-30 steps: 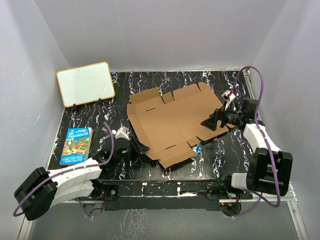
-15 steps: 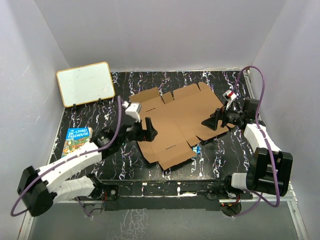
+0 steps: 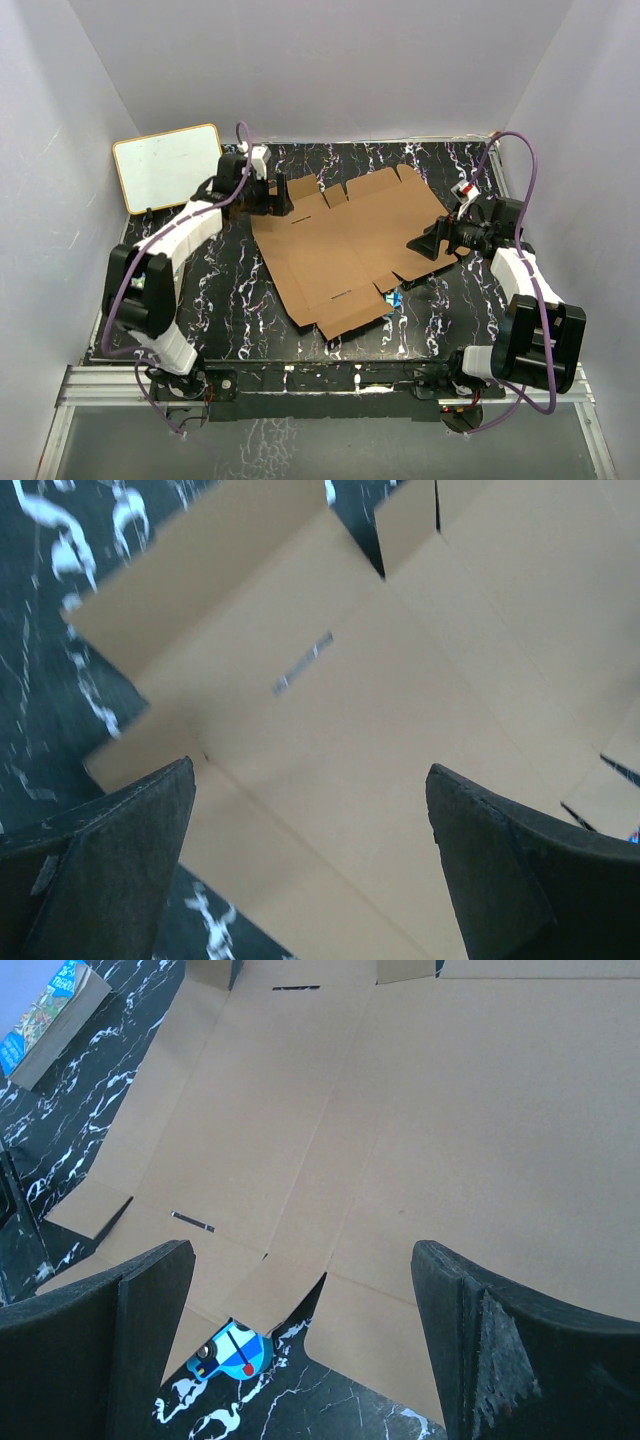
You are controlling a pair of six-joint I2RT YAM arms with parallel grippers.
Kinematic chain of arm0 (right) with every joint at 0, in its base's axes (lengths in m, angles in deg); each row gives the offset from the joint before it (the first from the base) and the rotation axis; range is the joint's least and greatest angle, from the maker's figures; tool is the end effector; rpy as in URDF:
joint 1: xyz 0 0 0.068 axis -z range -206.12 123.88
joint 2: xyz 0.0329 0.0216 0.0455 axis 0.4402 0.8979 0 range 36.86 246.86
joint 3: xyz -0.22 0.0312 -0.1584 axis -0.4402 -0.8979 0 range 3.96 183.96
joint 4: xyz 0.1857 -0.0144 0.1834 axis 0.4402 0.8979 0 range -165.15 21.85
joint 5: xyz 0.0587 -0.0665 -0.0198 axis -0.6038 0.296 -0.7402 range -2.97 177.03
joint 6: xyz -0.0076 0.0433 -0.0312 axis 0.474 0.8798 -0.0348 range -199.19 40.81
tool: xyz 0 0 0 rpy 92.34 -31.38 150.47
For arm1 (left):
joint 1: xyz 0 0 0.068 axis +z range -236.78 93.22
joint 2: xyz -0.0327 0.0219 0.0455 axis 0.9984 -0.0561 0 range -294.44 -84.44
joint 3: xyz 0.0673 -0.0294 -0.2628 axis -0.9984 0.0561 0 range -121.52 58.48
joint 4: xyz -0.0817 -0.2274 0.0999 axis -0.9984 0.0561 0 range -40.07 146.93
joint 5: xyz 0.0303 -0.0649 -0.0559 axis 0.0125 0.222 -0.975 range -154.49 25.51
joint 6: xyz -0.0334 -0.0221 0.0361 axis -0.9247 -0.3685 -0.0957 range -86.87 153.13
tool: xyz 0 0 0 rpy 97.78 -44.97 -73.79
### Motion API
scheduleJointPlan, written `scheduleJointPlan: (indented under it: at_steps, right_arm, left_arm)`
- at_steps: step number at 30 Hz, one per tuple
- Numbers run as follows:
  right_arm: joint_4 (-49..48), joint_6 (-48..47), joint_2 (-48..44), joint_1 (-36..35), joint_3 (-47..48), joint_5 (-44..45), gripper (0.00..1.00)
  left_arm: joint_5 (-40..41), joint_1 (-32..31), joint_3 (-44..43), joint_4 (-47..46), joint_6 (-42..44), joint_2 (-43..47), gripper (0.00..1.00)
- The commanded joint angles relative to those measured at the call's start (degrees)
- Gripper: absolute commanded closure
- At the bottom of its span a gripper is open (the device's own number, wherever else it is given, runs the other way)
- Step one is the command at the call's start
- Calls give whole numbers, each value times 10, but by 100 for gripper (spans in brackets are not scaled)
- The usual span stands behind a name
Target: Fold the paper box
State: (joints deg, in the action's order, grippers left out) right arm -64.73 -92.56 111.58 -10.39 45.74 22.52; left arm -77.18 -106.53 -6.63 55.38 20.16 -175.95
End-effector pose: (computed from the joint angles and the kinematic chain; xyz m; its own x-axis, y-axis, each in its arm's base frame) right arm 0.2527 -0.0378 0.2240 -0.5239 0.0441 -0.8507 -0.6539 0.6191 0.4348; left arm 0.3412 -0.1308 0.2648 -0.5974 -0.0183 -0.8017 0.3807 0.8734 -0.3036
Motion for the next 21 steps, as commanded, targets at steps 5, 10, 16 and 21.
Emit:
scheduleJointPlan:
  at_steps: [5,10,16,21]
  right_arm:
    - [-29,-7,-14,5,4,-26,0]
    - [-29,-7,-15,5,4,-25,0]
    - [-29,-7,-15,5,3,-27,0]
    - [-30,-7,-13,5,2,-30,0]
  left_arm:
    - [-116,59,-201,86,94,-140,4]
    - [-139,77,-312,145,131,-220,4]
    - [-166,92,-376,180,157,-274,5]
    - [-208,108,-420,189,156,-310,6]
